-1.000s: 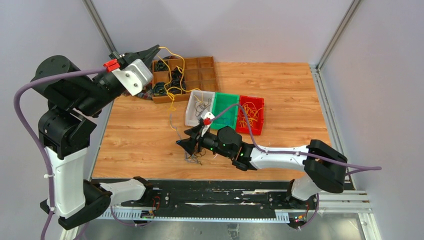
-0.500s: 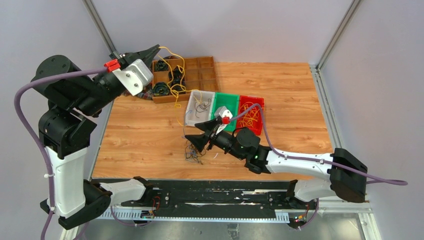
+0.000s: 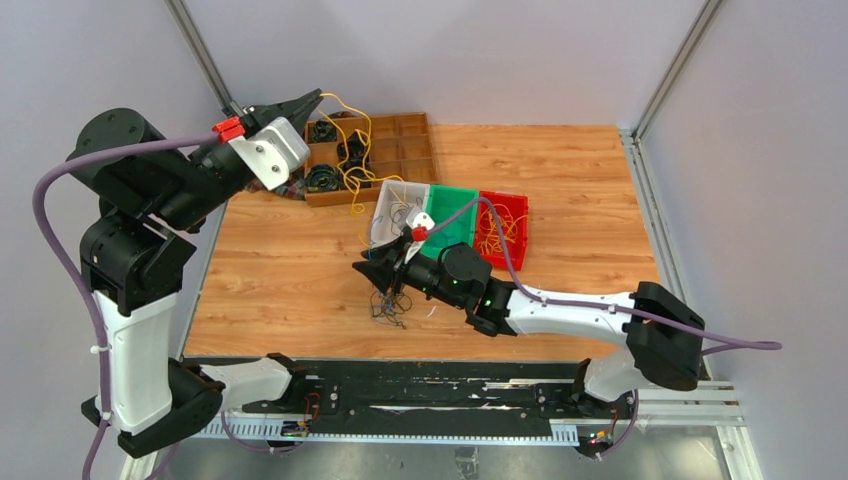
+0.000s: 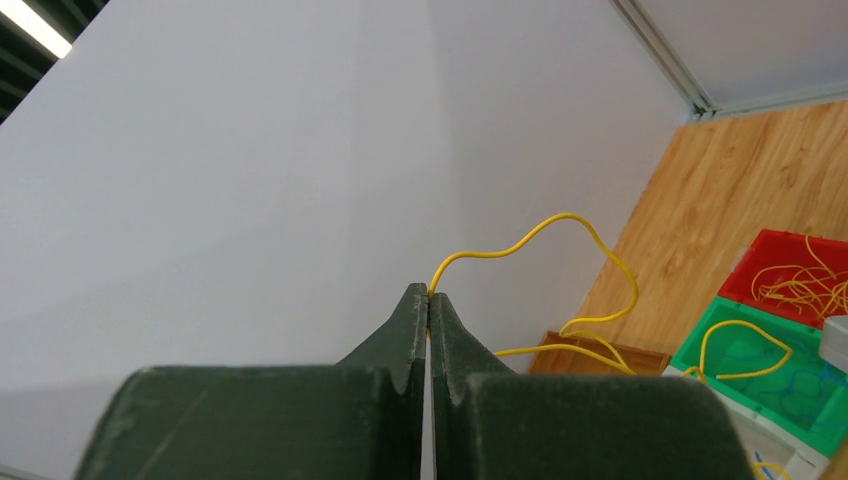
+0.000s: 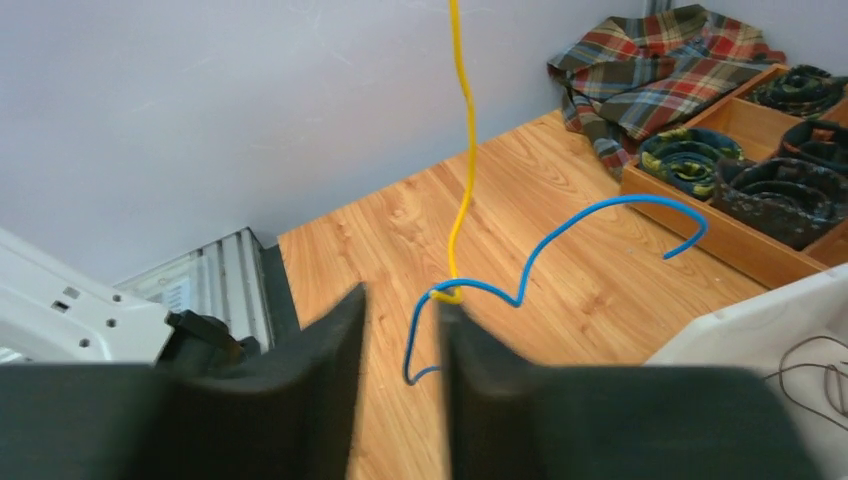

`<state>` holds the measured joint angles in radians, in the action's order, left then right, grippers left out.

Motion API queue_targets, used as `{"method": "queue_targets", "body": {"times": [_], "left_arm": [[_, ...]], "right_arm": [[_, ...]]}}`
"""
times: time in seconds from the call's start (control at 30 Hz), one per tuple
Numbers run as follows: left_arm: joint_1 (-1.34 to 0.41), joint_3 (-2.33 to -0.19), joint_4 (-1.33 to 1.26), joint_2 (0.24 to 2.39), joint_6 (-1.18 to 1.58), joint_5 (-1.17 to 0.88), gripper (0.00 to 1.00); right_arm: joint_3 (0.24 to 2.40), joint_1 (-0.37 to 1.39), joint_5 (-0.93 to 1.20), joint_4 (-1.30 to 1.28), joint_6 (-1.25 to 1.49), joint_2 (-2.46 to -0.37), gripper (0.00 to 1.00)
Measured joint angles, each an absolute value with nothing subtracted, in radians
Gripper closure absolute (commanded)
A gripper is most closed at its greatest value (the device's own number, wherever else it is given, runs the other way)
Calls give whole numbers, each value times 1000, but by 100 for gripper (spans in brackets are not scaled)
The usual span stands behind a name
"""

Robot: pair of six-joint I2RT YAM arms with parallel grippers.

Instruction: Untangle the cables

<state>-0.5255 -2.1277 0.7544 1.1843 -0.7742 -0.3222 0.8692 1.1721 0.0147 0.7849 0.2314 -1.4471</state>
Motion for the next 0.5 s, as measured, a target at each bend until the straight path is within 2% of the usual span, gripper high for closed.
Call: {"method": "queue_targets", "body": {"times": [0.07, 0.27, 0.5], "left_arm": [[-525, -2128, 754, 1184, -774, -322, 100], [-525, -2128, 754, 1184, -775, -321, 100], [-525, -2141, 743, 1193, -775, -290, 100]], "right_arm": [[889, 1172, 3, 776, 230, -1465, 98], [891, 1172, -57, 752, 221, -1472, 99], [774, 1172, -150, 769, 224, -1478, 99]]}}
